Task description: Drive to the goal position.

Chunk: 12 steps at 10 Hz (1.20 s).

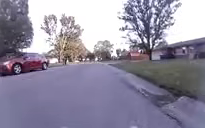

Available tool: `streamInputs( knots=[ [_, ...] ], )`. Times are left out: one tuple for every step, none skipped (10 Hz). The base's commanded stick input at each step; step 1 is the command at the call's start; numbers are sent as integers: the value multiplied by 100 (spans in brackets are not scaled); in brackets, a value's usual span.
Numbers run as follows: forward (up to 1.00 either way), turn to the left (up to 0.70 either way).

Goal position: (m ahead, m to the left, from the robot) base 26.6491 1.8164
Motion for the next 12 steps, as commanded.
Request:
streamInputs(
  knots=[
    [100,-1],
    [100,-10],
    [100,-28],
    [100,-33],
    [100,-19],
    [100,-5],
    [100,0],
    [100,0],
    [100,0],
    [100,0],
    [100,0],
    [100,0]
  ],
)
